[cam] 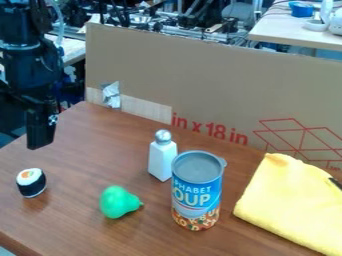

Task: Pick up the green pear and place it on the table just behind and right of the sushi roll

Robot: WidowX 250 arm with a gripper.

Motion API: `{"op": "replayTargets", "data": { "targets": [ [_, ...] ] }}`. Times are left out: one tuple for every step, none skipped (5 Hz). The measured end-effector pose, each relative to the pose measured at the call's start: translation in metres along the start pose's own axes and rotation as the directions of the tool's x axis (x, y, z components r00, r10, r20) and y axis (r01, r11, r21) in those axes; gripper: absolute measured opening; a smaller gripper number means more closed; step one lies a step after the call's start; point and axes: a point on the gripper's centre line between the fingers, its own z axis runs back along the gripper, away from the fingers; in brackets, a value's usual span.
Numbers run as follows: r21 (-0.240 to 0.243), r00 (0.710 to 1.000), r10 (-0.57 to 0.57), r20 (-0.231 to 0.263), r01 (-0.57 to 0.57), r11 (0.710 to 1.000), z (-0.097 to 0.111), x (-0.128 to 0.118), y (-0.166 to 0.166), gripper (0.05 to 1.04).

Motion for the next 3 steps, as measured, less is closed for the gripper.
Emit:
{"op": "replayTargets", "data": {
  "targets": [
    [-0.016,1.0,-0.006,-0.024,0.006,1.0,-0.007,-0.001,-0.003,1.006],
    [-0.003,0.994,-0.104,-0.029,0.104,0.995,-0.018,0.0,-0.021,1.006],
    [0.03,0.984,-0.178,0.006,0.178,0.984,-0.022,0.001,-0.04,1.006]
  ]
}}
